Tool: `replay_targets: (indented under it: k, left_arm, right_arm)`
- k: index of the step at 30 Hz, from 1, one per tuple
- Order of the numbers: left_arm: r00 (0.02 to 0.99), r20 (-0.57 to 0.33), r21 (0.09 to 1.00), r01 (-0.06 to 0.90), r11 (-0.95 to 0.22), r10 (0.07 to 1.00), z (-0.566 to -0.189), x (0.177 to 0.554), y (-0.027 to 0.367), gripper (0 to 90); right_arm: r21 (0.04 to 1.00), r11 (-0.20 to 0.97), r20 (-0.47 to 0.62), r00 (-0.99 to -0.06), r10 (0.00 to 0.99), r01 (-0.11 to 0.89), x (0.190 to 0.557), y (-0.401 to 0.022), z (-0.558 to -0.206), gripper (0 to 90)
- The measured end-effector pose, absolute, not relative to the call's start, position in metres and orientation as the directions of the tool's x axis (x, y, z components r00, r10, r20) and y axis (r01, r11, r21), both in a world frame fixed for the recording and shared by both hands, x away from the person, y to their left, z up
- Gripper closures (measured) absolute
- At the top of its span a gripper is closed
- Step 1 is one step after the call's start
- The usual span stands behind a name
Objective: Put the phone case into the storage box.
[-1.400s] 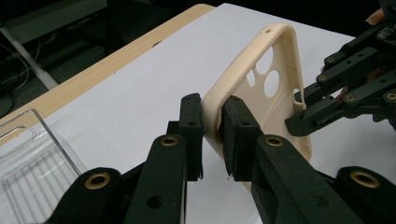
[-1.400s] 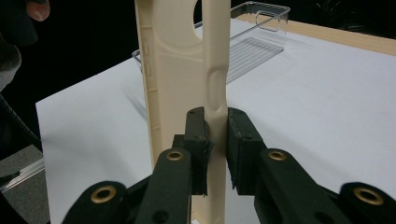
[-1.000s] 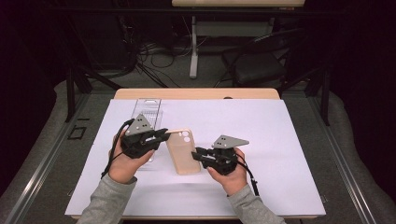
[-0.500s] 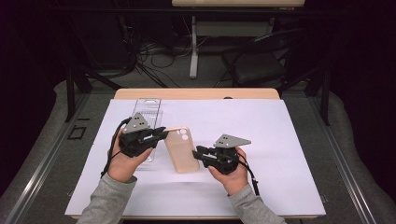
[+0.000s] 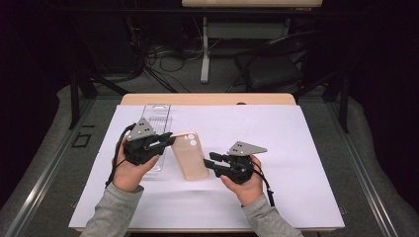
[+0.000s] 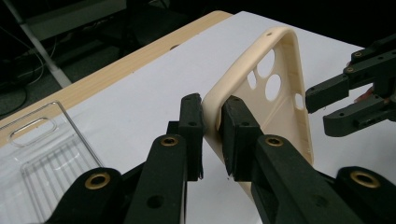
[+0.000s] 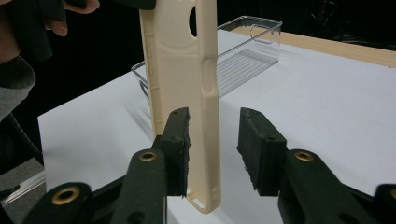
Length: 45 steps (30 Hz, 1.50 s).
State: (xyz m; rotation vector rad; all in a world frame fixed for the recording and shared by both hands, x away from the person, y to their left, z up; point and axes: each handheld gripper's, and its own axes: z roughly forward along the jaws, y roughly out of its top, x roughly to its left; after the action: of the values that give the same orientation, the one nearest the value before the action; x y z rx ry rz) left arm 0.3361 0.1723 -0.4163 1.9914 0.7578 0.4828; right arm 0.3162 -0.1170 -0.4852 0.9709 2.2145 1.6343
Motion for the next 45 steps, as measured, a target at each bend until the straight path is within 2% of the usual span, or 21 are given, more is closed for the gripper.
replay_targets:
  k: [8,25,45]
  left_arm:
    - [0.723,0.023,0.872,0.323,-0.367,0.69,-0.417,0.338,0.176,79.3]
    - [0.706,0.008,0.874,0.339,-0.348,0.708,-0.42,0.343,0.183,79.3]
    - [0.684,0.039,0.896,0.298,-0.328,0.728,-0.418,0.342,0.191,79.2]
  right_arm:
    - [0.911,0.157,0.206,-0.752,0.626,0.381,0.318,-0.119,-0.485,56.8]
    - [0.907,0.165,0.204,-0.746,0.634,0.388,0.321,-0.12,-0.486,56.5]
    - [0.907,0.168,0.194,-0.737,0.647,0.387,0.322,-0.124,-0.485,55.8]
